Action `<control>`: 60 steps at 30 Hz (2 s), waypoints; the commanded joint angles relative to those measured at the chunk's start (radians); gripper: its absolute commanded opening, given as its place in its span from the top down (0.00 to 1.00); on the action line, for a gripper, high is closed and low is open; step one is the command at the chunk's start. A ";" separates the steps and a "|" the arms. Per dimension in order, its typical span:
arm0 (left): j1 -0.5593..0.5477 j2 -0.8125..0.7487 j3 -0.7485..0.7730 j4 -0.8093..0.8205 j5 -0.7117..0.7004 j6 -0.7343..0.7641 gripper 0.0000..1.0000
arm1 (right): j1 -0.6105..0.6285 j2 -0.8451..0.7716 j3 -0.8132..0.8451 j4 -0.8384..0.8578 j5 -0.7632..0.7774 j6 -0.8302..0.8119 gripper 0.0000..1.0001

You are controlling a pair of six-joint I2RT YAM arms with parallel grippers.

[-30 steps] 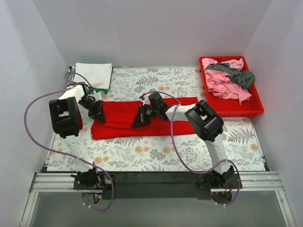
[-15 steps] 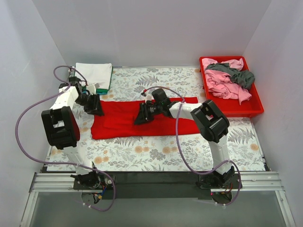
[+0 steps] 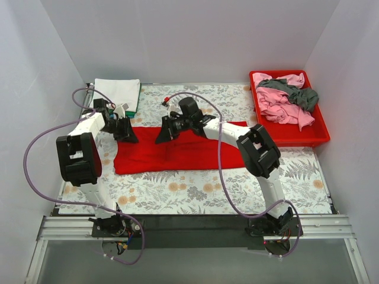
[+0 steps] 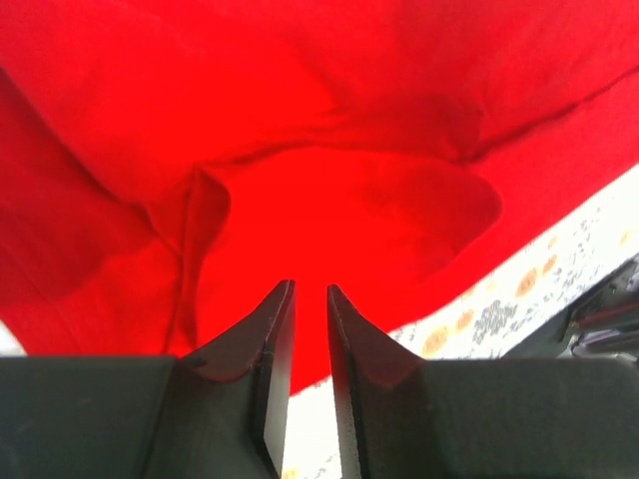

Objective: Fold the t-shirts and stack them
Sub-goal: Fold the tshirt

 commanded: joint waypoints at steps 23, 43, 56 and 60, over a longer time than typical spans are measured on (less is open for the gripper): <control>-0.071 0.052 0.081 0.117 -0.152 -0.030 0.85 | -0.132 -0.058 -0.045 -0.221 0.038 -0.323 0.76; -0.302 -0.134 -0.100 0.079 -0.450 -0.096 0.90 | -0.354 -0.045 0.001 -0.813 0.728 -0.975 0.80; -0.355 0.034 -0.072 0.126 -0.501 -0.141 0.91 | -0.366 -0.071 -0.273 -0.819 0.815 -1.066 0.83; -0.380 0.086 -0.025 0.129 -0.487 -0.134 0.91 | -0.365 -0.178 -0.418 -0.819 0.790 -1.070 0.83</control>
